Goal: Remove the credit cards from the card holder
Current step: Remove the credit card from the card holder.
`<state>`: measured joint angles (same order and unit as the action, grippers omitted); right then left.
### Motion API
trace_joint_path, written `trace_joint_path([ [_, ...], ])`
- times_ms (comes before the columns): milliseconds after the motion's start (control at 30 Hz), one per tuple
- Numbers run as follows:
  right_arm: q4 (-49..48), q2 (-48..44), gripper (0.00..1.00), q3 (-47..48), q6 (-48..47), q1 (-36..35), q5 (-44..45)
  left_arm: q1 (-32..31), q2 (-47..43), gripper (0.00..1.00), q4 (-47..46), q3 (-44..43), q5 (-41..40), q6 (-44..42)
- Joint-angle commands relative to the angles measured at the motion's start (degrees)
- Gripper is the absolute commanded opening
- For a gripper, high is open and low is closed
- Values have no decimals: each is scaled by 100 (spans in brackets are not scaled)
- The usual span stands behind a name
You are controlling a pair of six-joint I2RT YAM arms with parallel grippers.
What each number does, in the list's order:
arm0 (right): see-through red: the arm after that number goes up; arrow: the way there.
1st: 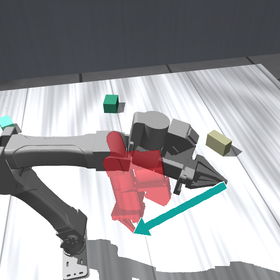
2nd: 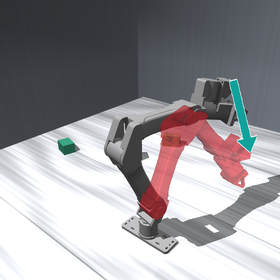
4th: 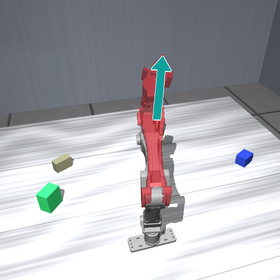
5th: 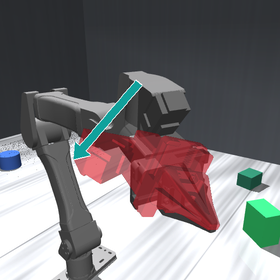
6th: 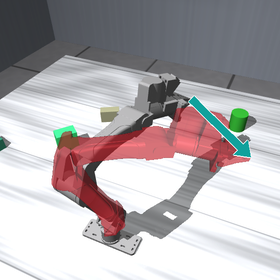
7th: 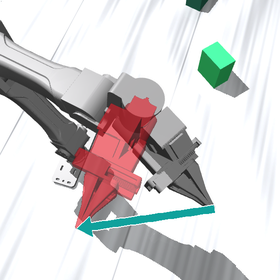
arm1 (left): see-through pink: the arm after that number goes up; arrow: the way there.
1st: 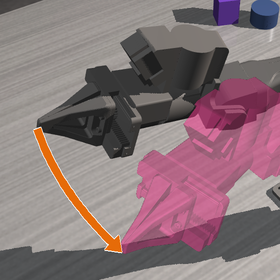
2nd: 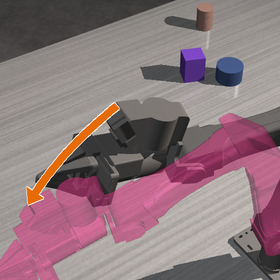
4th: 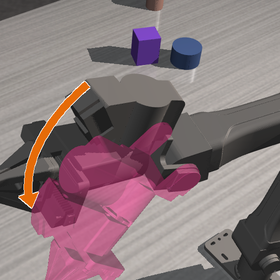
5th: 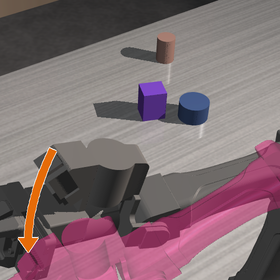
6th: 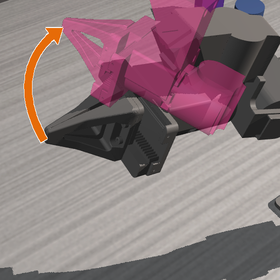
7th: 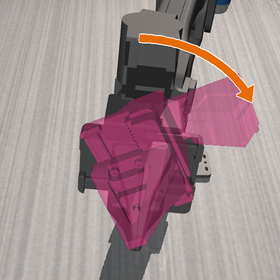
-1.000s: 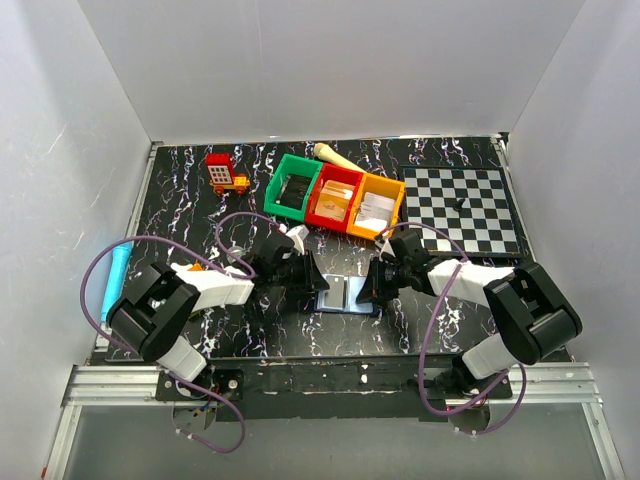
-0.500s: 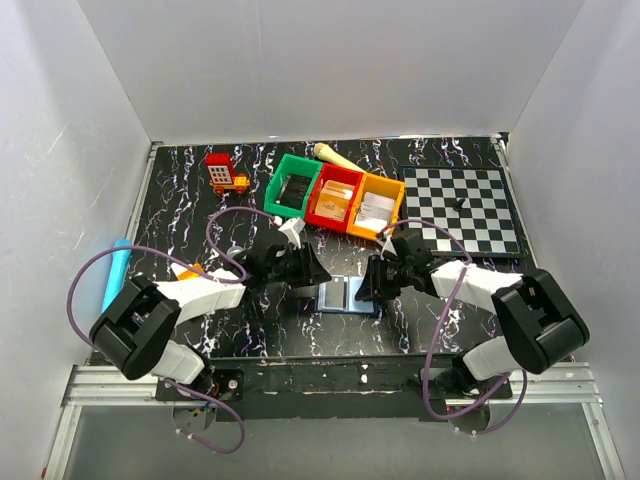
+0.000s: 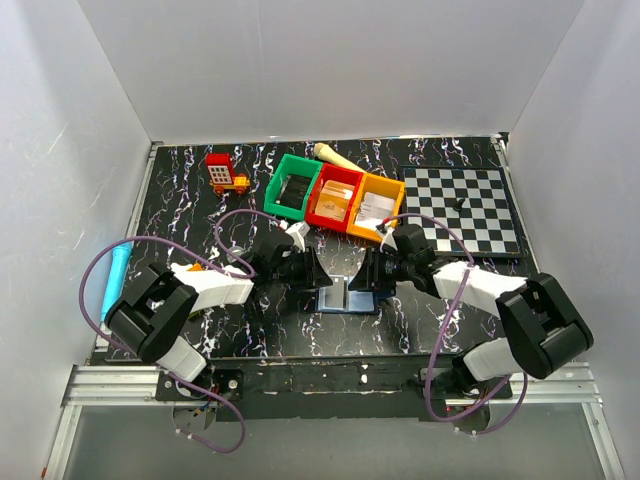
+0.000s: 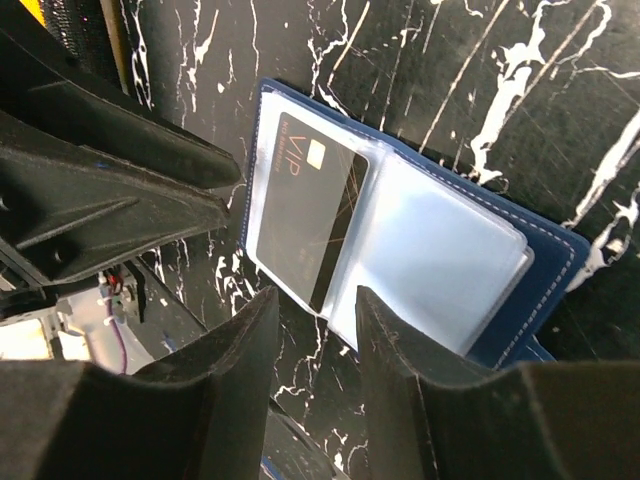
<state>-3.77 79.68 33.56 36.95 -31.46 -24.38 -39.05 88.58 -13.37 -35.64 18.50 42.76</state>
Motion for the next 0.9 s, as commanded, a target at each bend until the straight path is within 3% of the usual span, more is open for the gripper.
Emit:
trace_joint_path([
  [0, -660, 249, 44, 71, 313, 9, -321, 11, -25, 29, -175, 57, 39, -14],
  [867, -1134, 961, 43, 116, 568, -9, -453, 11, 301, 19, -298, 320, -31, 180],
])
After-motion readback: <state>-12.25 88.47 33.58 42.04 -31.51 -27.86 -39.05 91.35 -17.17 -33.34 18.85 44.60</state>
